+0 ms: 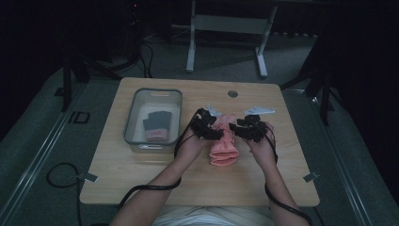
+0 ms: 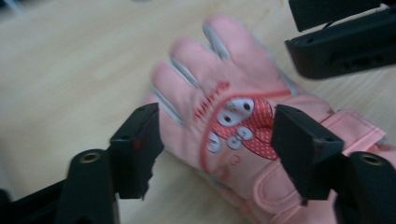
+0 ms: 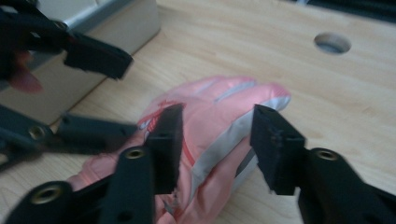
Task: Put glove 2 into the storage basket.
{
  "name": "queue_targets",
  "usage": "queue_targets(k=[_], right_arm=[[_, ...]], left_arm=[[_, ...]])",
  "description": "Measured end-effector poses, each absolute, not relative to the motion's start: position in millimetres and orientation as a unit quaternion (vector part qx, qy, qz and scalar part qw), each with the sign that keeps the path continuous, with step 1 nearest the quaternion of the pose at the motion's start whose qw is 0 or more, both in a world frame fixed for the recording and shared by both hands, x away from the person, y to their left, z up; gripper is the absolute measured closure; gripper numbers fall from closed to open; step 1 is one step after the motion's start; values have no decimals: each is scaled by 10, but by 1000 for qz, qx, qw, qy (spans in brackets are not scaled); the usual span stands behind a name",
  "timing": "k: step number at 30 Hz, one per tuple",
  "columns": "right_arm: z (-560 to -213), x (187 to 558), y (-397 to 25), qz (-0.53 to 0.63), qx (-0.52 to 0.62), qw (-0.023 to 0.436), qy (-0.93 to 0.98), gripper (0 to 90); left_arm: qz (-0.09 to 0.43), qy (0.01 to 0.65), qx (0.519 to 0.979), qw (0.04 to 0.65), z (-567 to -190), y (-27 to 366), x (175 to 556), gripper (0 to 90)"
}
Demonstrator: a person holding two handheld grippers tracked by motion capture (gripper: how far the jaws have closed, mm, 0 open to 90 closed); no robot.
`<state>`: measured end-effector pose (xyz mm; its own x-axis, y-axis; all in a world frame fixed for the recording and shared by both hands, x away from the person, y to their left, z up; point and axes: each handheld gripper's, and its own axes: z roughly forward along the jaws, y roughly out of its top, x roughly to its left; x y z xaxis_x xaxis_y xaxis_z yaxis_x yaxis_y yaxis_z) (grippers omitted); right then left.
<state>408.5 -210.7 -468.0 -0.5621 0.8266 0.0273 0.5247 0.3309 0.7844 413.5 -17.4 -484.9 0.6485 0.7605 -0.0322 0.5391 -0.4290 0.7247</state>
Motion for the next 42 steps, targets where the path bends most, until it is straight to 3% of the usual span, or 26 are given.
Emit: queue_targets(k=[5, 12, 15, 17, 19, 22, 25, 27, 42], right_arm=[[-4835, 4152, -2087, 366, 439, 181, 800, 467], [-5133, 4254, -2113, 338, 458, 133, 811, 398], [-5230, 4318, -2176, 344, 475, 90, 805, 406], [-5261, 4347, -2189, 349, 475, 61, 806, 524], [-5265, 4348, -2158, 345, 468, 58, 812, 581], [-5252, 4354, -2134, 338, 469, 55, 814, 640], [-5253, 4340, -2118, 341, 470, 62, 812, 676], [-5250, 4327, -2113, 347, 475, 64, 806, 684], [-4954, 4242, -2160, 382, 474, 68, 790, 703]], left_arm=[[117, 433, 821, 354, -5068, -122, 4205, 297], [42, 461, 814, 352, -5300, -123, 4314, 280], [0, 474, 802, 364, -5392, -92, 4378, 284], [-25, 475, 795, 377, -5438, -80, 4405, 325], [-37, 472, 794, 382, -5443, -77, 4414, 407], [-43, 471, 791, 389, -5443, -72, 4421, 500], [-33, 466, 793, 391, -5422, -64, 4407, 680], [-34, 463, 793, 394, -5403, -45, 4405, 739], [-13, 436, 798, 415, -4994, -24, 4314, 783]])
